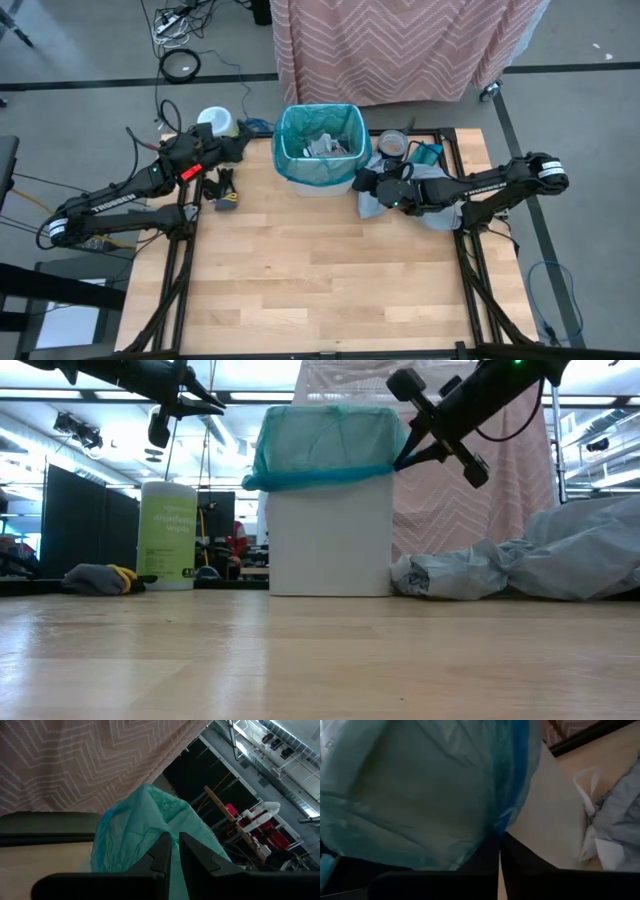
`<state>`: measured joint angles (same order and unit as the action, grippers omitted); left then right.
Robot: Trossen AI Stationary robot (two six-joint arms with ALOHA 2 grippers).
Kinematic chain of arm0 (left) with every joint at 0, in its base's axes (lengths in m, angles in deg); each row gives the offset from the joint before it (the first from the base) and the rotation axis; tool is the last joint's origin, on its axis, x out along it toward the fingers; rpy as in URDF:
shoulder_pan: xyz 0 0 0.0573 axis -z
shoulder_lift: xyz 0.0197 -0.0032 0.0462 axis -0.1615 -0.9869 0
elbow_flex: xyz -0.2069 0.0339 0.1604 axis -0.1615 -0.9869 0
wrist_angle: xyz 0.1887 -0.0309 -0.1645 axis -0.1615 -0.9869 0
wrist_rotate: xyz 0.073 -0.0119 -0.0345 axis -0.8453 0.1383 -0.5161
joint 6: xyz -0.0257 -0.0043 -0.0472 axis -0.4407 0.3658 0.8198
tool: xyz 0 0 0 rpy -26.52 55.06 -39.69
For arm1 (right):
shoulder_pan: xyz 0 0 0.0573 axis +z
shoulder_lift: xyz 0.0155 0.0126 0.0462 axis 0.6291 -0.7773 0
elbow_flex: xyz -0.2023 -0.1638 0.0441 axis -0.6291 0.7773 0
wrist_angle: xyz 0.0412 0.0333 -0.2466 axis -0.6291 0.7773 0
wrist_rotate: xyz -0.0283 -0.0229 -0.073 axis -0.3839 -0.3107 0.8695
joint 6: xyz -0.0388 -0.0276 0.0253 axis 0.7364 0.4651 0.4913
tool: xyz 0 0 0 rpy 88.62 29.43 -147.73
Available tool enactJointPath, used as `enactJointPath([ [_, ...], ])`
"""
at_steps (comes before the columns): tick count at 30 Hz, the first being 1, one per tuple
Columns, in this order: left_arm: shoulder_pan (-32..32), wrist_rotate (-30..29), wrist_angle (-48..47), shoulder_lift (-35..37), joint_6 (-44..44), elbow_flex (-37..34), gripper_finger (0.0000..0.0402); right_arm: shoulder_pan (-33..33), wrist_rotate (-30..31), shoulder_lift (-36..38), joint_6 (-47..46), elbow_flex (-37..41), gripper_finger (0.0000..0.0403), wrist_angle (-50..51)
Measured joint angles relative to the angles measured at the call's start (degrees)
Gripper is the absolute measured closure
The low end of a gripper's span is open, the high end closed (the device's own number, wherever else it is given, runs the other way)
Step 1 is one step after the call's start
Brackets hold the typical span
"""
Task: Place trash/remove bag and relplace
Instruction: Close the trash bag
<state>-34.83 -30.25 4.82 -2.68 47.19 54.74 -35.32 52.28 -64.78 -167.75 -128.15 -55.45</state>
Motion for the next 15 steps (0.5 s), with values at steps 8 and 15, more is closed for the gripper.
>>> enactJointPath([
  [8, -2.2, 2.8, -5.3, -0.7, 1.6, 0.0, 0.0355, 0.1, -0.2, 0.0, 0.3, 0.0, 0.0393, -1.0],
  [15, -6.1, 6.7, -5.2, -5.3, 1.7, 0.0, 0.0355, 0.8, -4.6, 1.3, 1.7, 0.0, 0.0402, -0.9],
])
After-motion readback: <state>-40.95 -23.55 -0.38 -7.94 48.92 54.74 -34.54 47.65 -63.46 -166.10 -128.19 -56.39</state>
